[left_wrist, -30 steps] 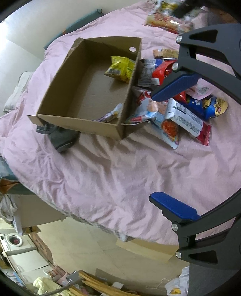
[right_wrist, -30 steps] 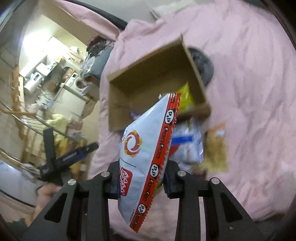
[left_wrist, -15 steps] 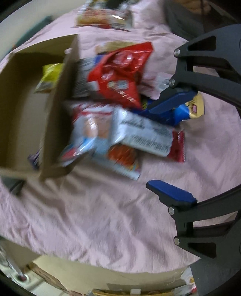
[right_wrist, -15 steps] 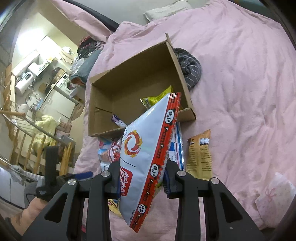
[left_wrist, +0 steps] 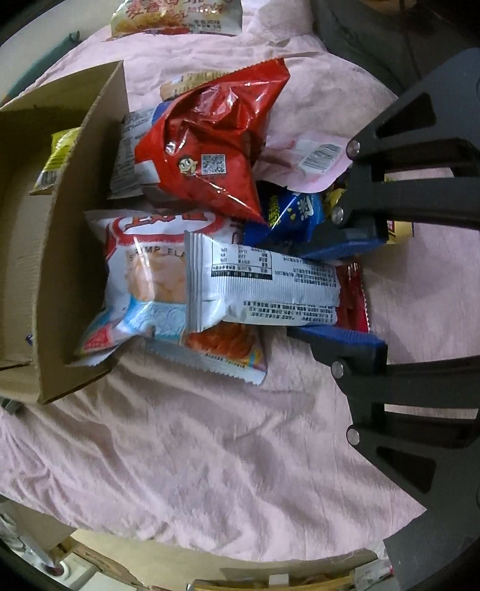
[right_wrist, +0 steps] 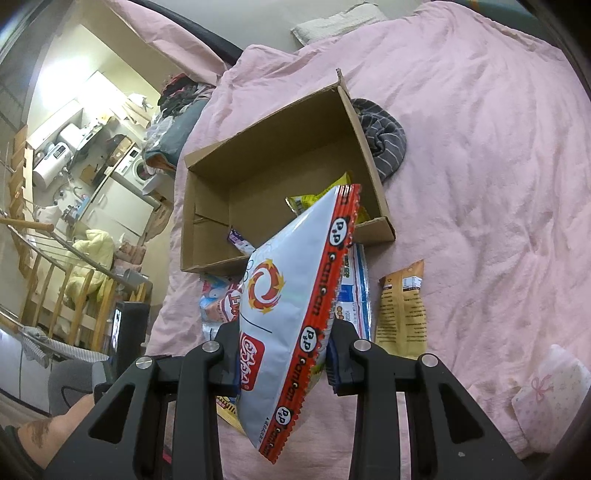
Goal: Organize snacks
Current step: 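Grasp the white-wrapped cake bar with the left tool while the right tool holds the Pop bag, then carry the cake bar and Pop bag over the box with both tools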
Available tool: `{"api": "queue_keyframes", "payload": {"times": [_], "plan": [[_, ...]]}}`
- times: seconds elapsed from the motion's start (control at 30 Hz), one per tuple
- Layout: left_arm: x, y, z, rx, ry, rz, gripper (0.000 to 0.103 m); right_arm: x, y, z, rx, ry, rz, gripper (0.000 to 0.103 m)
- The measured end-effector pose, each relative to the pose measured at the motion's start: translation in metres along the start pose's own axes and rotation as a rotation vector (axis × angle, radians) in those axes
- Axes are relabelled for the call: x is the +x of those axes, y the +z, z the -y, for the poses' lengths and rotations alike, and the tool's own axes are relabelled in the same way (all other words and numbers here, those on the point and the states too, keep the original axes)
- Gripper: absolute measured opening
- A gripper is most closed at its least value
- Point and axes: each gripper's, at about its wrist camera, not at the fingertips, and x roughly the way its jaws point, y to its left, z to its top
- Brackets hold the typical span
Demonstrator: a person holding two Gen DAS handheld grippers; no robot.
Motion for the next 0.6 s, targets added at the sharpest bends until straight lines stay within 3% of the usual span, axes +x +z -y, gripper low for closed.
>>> {"api": "queue_keyframes", "payload": {"times": [0.23,0.43,0.6], "plan": [[-0.025,-0.006,-0.010,-0.012,0.011,0.060,0.029,0.000,-0.001,-0.003,-0.015,0.002,-0.005,0.034],[-0.047,-0.010,-0.039,-0.158,0.014,0.125,0.029,-0.010,-0.003,-0.007,-0.032,0.029,0.023,0.034],[-0.074,-0.006,-0.043,-0.209,0.008,0.217,0.029,-0.023,-0.001,-0.011,-0.049,0.078,0.065,0.034]]}}
